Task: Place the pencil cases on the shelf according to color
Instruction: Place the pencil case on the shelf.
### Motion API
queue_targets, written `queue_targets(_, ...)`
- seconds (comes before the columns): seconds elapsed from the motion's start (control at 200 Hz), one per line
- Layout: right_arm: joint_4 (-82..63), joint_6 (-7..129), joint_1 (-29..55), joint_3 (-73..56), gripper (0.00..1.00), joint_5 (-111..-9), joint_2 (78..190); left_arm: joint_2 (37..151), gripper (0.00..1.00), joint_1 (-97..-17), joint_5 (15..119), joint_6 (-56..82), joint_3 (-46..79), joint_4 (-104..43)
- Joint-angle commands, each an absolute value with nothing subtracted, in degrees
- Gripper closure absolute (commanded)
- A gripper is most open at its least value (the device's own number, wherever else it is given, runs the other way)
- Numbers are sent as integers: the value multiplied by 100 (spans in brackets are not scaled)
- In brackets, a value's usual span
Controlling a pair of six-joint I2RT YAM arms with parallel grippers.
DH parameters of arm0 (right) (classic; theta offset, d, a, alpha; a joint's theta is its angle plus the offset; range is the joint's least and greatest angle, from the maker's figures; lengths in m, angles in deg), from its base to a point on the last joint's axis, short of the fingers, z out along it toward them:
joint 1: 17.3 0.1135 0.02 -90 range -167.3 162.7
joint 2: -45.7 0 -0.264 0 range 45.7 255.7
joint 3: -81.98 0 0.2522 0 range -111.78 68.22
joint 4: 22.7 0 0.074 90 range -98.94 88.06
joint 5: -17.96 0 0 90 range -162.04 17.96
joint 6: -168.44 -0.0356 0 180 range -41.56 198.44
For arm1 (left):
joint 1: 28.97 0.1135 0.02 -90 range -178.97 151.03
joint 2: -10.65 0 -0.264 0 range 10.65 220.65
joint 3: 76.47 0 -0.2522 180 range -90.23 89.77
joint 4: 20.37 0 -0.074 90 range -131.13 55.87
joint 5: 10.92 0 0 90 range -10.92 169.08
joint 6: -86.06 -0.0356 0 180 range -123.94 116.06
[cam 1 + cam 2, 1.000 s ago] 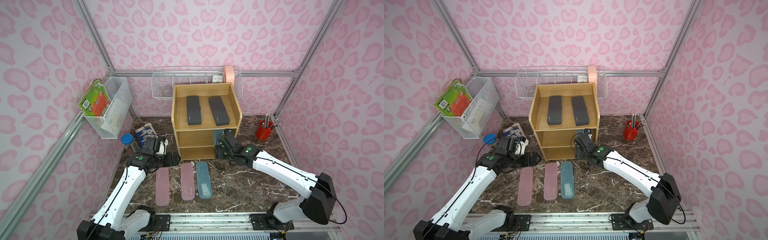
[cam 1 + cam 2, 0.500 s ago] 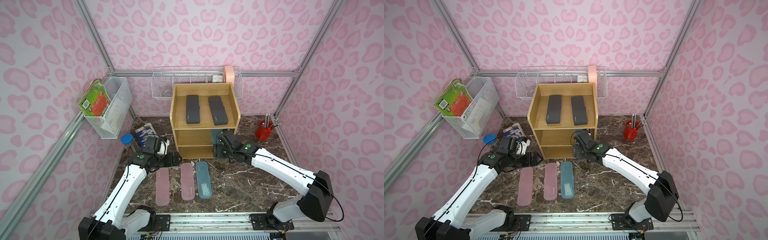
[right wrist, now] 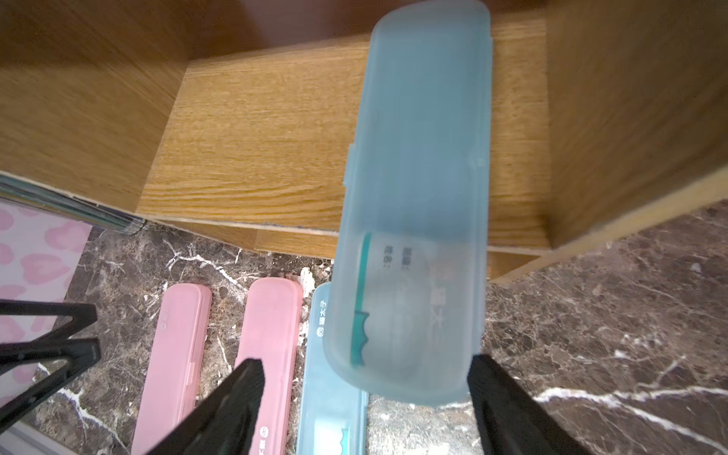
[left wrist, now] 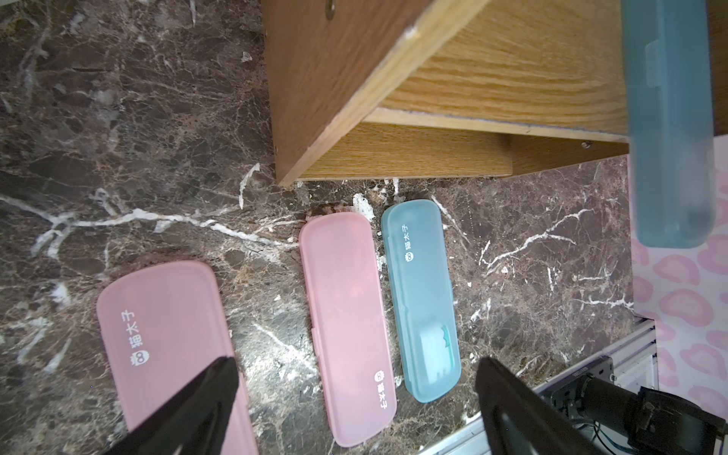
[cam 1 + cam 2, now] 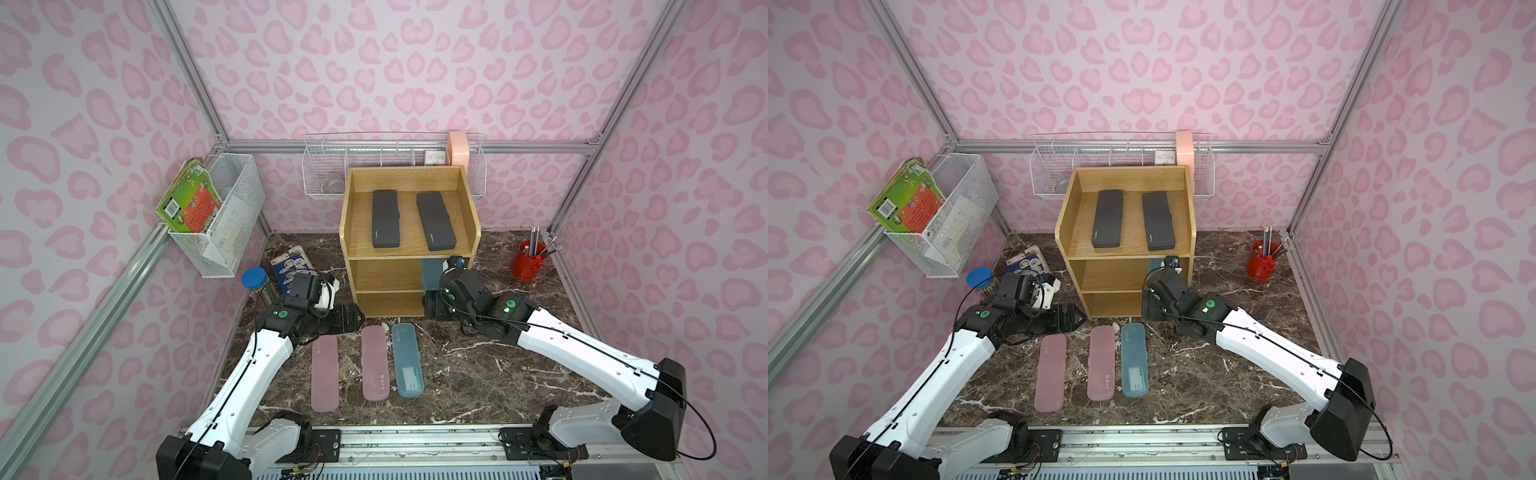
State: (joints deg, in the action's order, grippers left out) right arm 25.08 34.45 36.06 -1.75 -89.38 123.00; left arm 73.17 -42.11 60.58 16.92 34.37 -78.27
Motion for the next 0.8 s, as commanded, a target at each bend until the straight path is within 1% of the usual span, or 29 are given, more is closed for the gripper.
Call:
queue_targets(0.0,2530,3178,3813,59,20,-9224,12137,7258,1,-4205,6010,1650,3418,-7791)
queue_targets(0.05,2461,3065,3968,247,23,-9332,12023,7241,1,-4211,6025,1650,3427,-7792)
queue_targets(0.125,2198,2960,4167,596,32,-9451,11840,7239,1,-4200,6043,1654,3428,-7793)
queue_targets(0.25,1393,2947,4204,1253,53,-9380,11633,7261,1,-4200,6041,1654,3426,-7789)
queue_targets(0.335,954,3045,4137,1437,62,-9450,11660,7286,1,-4206,6062,1645,3425,-7799)
queue_targets(0.42,574,3237,3930,1502,66,-9469,11760,7281,1,-4205,6102,1637,3425,-7811)
queue_targets(0.5,222,3407,3670,1534,67,-9321,11852,7282,1,-4214,6154,1635,3422,-7833)
queue_targets(0.695,-332,3685,3196,1507,67,-8967,12071,7297,1,-4206,6234,1627,3413,-7852)
queue_targets(0.795,-450,3756,3138,1482,66,-8843,12140,7331,1,-4208,6263,1619,3404,-7865)
